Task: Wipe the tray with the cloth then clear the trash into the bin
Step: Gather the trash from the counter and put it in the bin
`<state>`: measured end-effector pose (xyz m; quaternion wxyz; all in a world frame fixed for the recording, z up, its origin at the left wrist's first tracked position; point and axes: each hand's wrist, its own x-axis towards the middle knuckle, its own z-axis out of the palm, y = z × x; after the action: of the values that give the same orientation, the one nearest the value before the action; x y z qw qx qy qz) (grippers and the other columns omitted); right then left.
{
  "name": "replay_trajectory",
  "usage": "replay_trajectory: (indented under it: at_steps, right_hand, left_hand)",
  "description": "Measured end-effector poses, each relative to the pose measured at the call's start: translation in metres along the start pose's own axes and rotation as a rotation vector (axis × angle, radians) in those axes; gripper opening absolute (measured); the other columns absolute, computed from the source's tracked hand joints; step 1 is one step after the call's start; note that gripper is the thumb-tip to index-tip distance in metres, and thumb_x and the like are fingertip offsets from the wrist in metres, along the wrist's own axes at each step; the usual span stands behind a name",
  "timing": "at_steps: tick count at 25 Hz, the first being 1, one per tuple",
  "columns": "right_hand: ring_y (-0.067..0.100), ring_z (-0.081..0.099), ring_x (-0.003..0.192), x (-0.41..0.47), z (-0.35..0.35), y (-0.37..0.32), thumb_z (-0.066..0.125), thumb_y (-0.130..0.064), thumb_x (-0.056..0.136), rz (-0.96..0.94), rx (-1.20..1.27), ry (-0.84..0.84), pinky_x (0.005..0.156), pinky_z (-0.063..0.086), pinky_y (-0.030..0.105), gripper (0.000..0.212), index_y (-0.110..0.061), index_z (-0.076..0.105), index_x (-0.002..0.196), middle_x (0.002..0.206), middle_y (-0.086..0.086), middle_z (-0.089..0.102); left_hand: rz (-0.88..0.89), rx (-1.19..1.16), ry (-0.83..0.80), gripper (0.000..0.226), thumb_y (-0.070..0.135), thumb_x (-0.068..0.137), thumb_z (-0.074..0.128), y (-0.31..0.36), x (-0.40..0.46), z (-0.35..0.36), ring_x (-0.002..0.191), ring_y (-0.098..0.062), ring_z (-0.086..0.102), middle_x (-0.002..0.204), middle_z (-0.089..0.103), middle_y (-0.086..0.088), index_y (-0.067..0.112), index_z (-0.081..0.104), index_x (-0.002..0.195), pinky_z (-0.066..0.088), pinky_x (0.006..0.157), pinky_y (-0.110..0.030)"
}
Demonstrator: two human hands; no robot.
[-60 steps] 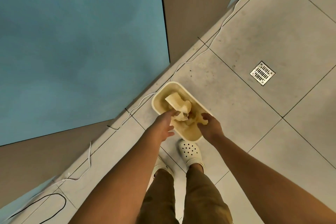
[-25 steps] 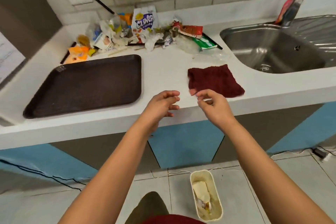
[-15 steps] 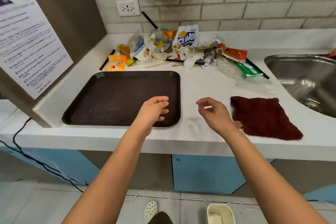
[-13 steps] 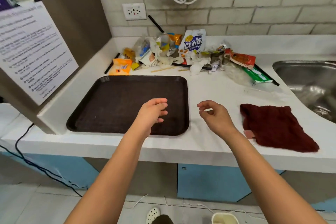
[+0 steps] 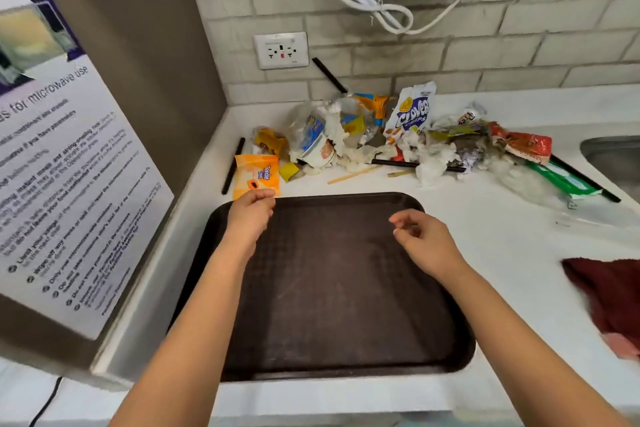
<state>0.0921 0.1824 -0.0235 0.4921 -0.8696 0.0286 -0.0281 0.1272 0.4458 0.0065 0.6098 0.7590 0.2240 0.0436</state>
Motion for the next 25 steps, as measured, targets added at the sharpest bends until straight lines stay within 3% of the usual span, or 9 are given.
replay_trajectory:
  at_steps: [4,9,15,21,25]
  right_hand:
    - [0.004,0.05,0.067,0.032,0.002,-0.003,0.058,-0.005,0.085,0.036,-0.025,0.037,0.065,0.039,0.01,0.017,-0.019,0.064,0.092,0.084,-0.004,0.058]
    - [0.012,0.054,0.068,0.089,0.0,-0.004,0.056,-0.006,0.085,0.019,-0.128,0.029,0.071,0.04,0.021,0.016,-0.014,0.064,0.096,0.096,0.002,0.061]
    - [0.028,0.056,0.105,0.161,0.005,0.008,0.052,-0.004,0.085,0.027,-0.448,-0.055,0.089,0.042,0.026,0.03,-0.008,0.061,0.114,0.124,0.013,0.056]
    - [0.034,0.034,0.131,0.205,0.012,0.01,0.046,-0.005,0.089,0.072,-0.886,-0.11,0.102,0.041,0.042,0.044,-0.009,0.042,0.133,0.14,0.013,0.039]
    - [0.034,0.033,0.129,0.215,0.016,0.011,0.048,-0.011,0.09,0.058,-1.091,-0.097,0.1,0.039,0.041,0.044,-0.008,0.042,0.133,0.135,0.014,0.043]
  left_hand:
    - [0.022,0.116,0.073,0.021,0.016,0.087,0.054,-0.007,0.051,-0.009,0.108,-0.021,0.057,0.122,0.061,-0.001,0.021,0.066,0.104,0.046,0.096,-0.032]
    - [0.089,0.428,0.126,0.027,0.016,0.087,0.054,-0.006,0.088,-0.005,0.114,-0.03,0.053,0.127,0.057,-0.01,0.017,0.063,0.113,0.043,0.09,-0.033]
    - [0.044,0.622,0.101,0.038,0.016,0.085,0.056,-0.01,0.141,0.005,0.106,-0.035,0.057,0.124,0.056,-0.018,0.014,0.055,0.124,0.047,0.085,-0.037]
    - [0.02,0.901,0.101,0.059,0.037,0.083,0.061,-0.024,0.17,0.014,0.113,-0.038,0.051,0.125,0.05,-0.019,0.018,0.042,0.136,0.046,0.09,-0.044]
    - [-0.003,0.955,0.108,0.067,0.045,0.081,0.062,-0.027,0.176,0.025,0.119,-0.039,0.045,0.129,0.048,-0.02,0.018,0.036,0.138,0.041,0.095,-0.044]
